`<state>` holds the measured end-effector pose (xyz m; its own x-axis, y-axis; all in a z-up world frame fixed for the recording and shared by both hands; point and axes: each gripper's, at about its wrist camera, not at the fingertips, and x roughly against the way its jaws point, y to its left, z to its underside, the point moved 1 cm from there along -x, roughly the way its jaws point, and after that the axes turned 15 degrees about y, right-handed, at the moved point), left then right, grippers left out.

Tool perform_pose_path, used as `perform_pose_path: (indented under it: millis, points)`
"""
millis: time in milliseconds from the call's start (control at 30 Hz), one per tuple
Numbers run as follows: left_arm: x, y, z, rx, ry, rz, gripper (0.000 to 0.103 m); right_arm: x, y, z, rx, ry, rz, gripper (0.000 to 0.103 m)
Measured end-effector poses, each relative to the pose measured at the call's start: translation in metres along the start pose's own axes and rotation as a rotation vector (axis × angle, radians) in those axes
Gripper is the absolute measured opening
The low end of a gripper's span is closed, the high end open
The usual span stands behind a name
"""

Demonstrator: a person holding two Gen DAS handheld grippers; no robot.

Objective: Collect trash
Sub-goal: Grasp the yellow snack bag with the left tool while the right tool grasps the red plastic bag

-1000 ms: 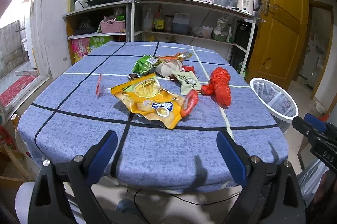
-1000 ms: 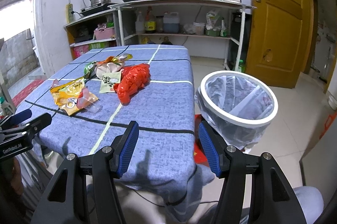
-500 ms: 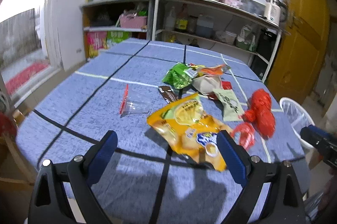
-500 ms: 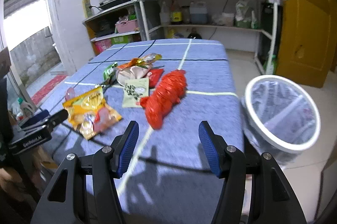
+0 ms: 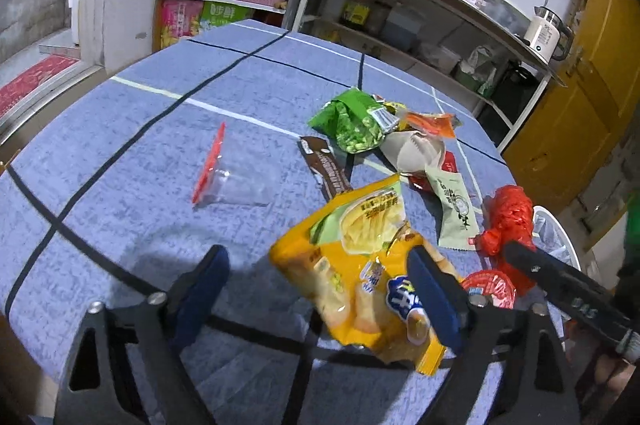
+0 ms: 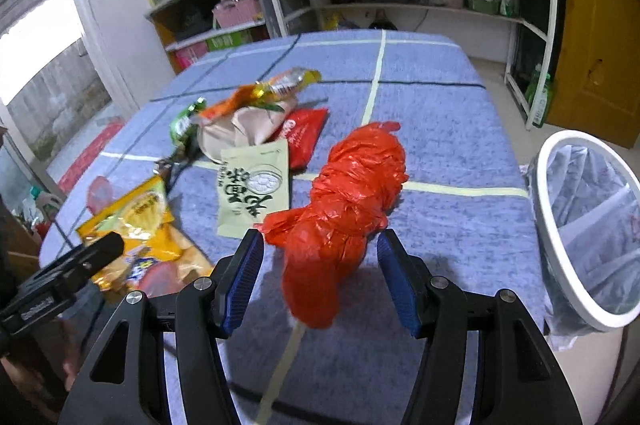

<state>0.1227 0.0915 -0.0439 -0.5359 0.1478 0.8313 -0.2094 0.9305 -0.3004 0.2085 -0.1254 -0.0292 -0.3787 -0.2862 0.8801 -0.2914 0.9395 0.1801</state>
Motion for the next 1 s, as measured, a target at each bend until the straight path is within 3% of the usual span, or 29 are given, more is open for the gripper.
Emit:
perform_pose_path:
  millis: [133,200,233,400,500,833,1000]
  points:
    - [-0.002,-0.003,-0.002,-0.028,0.014,0.023,0.052,-0.009,-0.006,-0.003,-0.028,0.031,0.004,0.058]
    - [-0.004,-0.005,-0.002,-0.045,0.023,0.032,0.037,-0.008,-0.008,-0.002,-0.033,0.033,-0.006,0.043]
    - [-0.004,-0.007,-0.001,-0.052,0.027,0.037,0.029,-0.007,-0.009,-0.002,-0.031,0.033,-0.003,0.041]
    - [0.005,-0.011,-0.001,-0.070,0.001,0.055,0.013,-0.002,-0.017,0.003,-0.037,0.025,-0.019,0.034]
    - [0.016,-0.013,-0.002,-0.079,-0.028,0.060,0.008,0.007,-0.020,0.006,-0.032,0.005,-0.022,0.032]
    - [0.059,-0.021,-0.019,-0.103,-0.124,0.049,0.008,0.043,-0.040,0.014,-0.043,-0.069,-0.057,0.031]
    - [0.074,-0.050,-0.034,-0.153,-0.164,0.084,0.008,0.063,-0.067,0.019,-0.078,-0.107,-0.037,0.031]
